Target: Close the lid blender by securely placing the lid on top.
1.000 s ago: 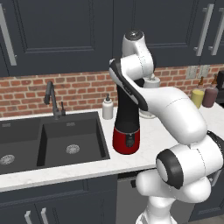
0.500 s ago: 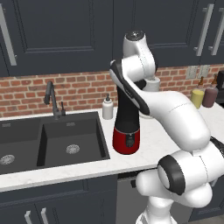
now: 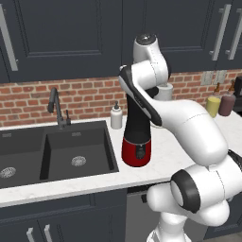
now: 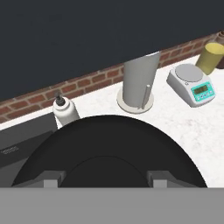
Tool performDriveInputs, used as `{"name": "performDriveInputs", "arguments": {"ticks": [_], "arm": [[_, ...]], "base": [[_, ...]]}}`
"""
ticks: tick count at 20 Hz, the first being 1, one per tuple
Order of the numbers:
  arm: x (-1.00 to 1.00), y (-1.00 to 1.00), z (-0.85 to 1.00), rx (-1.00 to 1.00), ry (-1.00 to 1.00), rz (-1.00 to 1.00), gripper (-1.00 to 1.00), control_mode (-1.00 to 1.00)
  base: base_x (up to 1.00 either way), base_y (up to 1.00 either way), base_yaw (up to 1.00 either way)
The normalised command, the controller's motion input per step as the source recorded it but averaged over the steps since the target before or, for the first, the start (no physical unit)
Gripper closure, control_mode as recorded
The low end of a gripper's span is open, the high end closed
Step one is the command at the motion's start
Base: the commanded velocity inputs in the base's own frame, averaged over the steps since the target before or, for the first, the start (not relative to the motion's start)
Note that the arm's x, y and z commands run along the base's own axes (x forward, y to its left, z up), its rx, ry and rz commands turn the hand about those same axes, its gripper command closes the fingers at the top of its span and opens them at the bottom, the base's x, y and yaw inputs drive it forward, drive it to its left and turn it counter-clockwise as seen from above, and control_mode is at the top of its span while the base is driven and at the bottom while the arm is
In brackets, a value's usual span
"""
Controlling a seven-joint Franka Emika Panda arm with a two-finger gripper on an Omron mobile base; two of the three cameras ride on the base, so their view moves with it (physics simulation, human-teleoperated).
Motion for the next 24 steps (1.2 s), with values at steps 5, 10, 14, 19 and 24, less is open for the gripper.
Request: {"name": "performDriveInputs", "arguments": {"ticks": [5,10,14,19,24], "arm": [[0.07,0.0,0.0,0.0,0.0,-0.04,1.0,-1.0],[0.05,0.0,0.0,0.0,0.0,-0.04,1.0,-1.0],[0.04,0.0,0.0,0.0,0.0,-0.04,1.0,-1.0],[0.0,0.0,0.0,0.0,0.0,-0.04,-1.0,-1.0],[0.0,0.0,0.0,0.0,0.0,-0.04,-1.0,-1.0]], "base": [[0.0,0.0,0.0],[0.0,0.0,0.0],[0.0,0.0,0.0],[0.0,0.0,0.0],[0.0,0.0,0.0]]}}
